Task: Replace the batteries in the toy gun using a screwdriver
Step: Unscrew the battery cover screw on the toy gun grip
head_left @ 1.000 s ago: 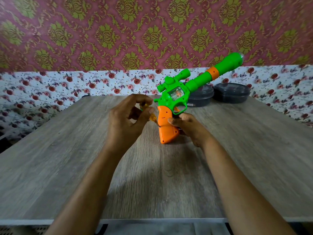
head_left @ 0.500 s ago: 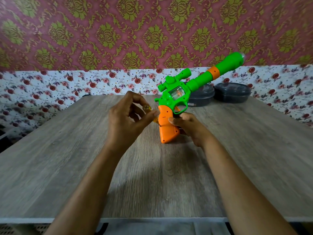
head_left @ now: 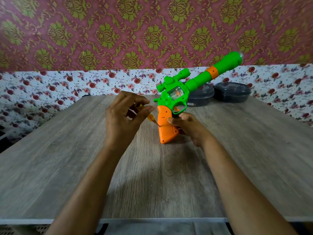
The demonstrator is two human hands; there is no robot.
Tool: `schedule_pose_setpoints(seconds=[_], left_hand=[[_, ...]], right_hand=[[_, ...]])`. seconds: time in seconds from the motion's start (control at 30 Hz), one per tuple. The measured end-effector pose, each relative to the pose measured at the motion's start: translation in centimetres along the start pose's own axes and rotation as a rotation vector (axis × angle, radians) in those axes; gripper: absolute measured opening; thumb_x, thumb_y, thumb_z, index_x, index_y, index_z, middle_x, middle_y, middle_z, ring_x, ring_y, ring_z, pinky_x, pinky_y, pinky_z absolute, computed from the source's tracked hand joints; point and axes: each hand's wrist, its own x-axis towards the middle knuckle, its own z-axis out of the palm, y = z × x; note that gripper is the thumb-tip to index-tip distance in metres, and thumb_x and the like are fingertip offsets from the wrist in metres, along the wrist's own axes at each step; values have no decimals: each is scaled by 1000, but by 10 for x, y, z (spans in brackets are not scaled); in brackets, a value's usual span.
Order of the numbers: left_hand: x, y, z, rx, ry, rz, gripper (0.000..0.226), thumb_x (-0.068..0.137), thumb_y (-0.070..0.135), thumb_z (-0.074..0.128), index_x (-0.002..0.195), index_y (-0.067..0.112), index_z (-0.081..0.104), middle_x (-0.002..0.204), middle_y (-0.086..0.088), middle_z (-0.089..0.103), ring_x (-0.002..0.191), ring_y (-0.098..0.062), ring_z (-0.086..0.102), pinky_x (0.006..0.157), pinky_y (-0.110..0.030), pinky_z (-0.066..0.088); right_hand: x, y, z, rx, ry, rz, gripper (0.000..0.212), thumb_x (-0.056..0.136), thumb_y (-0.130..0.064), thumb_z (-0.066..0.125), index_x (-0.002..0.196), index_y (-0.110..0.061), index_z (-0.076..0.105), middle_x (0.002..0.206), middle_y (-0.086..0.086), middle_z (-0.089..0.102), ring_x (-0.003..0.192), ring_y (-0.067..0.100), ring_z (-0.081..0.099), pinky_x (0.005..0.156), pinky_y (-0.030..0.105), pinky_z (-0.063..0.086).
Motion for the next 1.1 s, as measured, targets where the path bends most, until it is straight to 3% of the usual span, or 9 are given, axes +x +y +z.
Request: schedule_pose_setpoints(seconds=[0.13, 0.2, 0.27, 0.37, 0.5, 0.63, 0.7, 0.87, 1.1], left_hand=[[1, -1, -1, -18, -17, -2, 10, 81, 23, 70, 89, 23, 65, 84, 22, 55, 66, -2, 57, 54, -20, 47], [1, 1, -1, -55, -31, -11, 9, 81, 27, 68, 90, 24, 66, 85, 24, 55, 65, -5, 58, 52, -29, 51], [0, 2, -2, -85, -75, 5, 13, 84, 24, 62, 97, 24, 65, 90, 18, 57, 65, -9, 60, 53, -31, 53], [-1, 4, -4, -165, -172, 11, 28, 84, 12, 48, 107, 19, 63, 94, -2, 59, 65, -16, 62, 55, -33, 55], [-3, 7, -3, -173, -198, 6, 29, 83, 7, 49, 107, 17, 62, 91, -1, 62, 66, -16, 65, 58, -38, 57], [-4, 6, -1, -143, -174, 31, 28, 84, 16, 64, 110, 24, 59, 93, 6, 63, 66, -12, 66, 60, -36, 56], [-3, 5, 0, -141, -129, 4, 38, 81, 24, 66, 117, 31, 54, 89, 13, 60, 64, -11, 65, 60, -27, 55], [-2, 0, 0, -34, -64, 42, 22, 81, 22, 70, 102, 24, 62, 87, 1, 56, 71, -10, 59, 63, -14, 48], [-2, 2, 2, -85, -61, 28, 29, 83, 8, 68, 103, 26, 58, 93, 7, 52, 62, -10, 61, 54, -25, 54]], right_hand=[[1, 2, -1, -22, 21, 16, 22, 90, -14, 55, 112, -16, 58, 107, 7, 63, 92, 15, 60, 82, 26, 49], [2, 1, -1, -24, 16, 11, 24, 90, -13, 55, 115, -12, 58, 105, 7, 63, 91, 15, 61, 78, 24, 52], [2, 0, 0, -21, 13, 14, 24, 91, -12, 54, 114, -11, 57, 102, 6, 63, 88, 13, 61, 72, 19, 53], [3, 1, -1, -51, 20, 41, 20, 91, -15, 55, 111, -15, 57, 105, 8, 62, 96, 19, 59, 84, 30, 51], [3, 1, -1, -42, 19, 51, 16, 91, -16, 54, 106, -19, 57, 104, 5, 62, 91, 16, 60, 81, 27, 50], [4, 0, -1, -44, 9, 48, 13, 91, -16, 54, 102, -22, 57, 96, -3, 65, 87, 11, 62, 76, 23, 52], [3, -1, 0, -30, 11, 36, 15, 91, -14, 54, 104, -20, 57, 92, -5, 64, 82, 6, 61, 67, 15, 54], [-1, -4, 1, 20, 1, 14, 18, 92, -11, 52, 108, -17, 56, 90, -6, 64, 79, 4, 61, 61, 10, 53], [-2, -4, 1, -7, 11, 15, 16, 91, -12, 53, 107, -18, 57, 91, -5, 63, 81, 5, 60, 64, 11, 52]])
